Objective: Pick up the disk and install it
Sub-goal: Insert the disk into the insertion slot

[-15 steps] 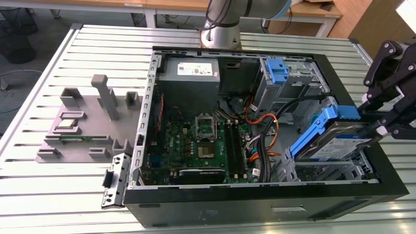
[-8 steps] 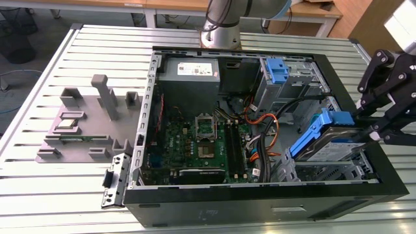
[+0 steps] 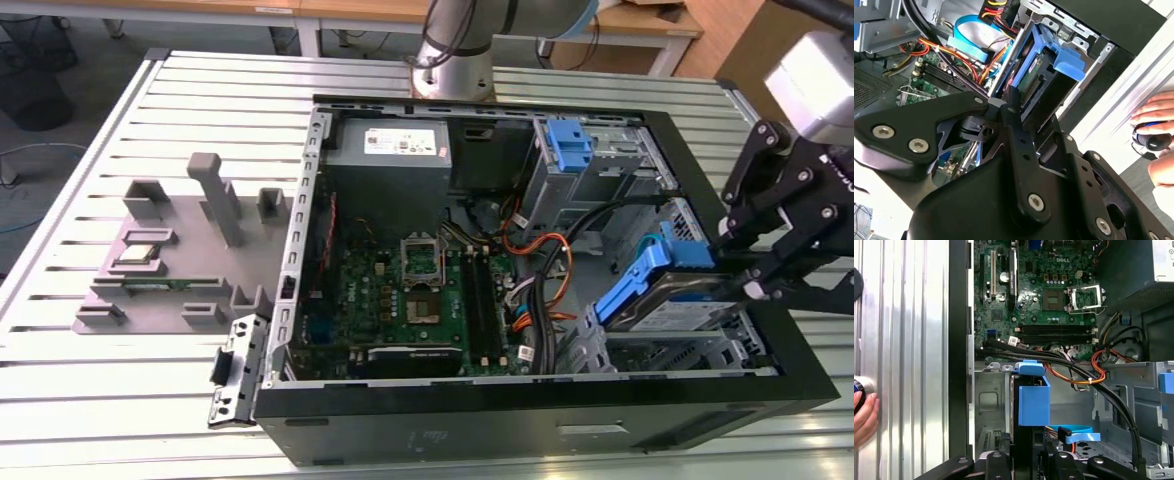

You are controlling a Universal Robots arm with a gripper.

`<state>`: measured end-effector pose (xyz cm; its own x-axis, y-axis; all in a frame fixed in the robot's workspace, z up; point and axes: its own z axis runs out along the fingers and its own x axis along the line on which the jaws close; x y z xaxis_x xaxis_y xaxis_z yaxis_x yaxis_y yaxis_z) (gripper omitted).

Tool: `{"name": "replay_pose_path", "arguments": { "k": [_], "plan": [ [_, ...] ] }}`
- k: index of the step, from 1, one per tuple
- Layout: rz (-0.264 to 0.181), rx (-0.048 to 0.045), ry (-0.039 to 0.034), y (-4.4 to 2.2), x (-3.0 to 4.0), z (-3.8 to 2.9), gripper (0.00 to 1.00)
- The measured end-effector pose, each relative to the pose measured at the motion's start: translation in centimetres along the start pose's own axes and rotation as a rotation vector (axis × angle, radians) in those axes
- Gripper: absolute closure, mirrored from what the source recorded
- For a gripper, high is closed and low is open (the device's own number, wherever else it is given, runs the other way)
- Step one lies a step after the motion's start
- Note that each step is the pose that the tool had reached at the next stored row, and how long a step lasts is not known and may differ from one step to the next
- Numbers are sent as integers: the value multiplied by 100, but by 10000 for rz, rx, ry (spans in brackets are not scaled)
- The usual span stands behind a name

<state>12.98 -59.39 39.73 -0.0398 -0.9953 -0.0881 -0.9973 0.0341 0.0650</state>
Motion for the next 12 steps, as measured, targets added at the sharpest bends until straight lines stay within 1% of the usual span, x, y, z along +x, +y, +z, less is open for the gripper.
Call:
{"name": "replay_pose_path", "arguments": {
  "k": [9, 10, 12],
  "plan": [
    [0, 0, 0, -11, 14, 164, 65],
    [0, 0, -1, -11, 15, 177, 65],
    [0, 0, 1, -12, 15, 178, 65]
  ]
}}
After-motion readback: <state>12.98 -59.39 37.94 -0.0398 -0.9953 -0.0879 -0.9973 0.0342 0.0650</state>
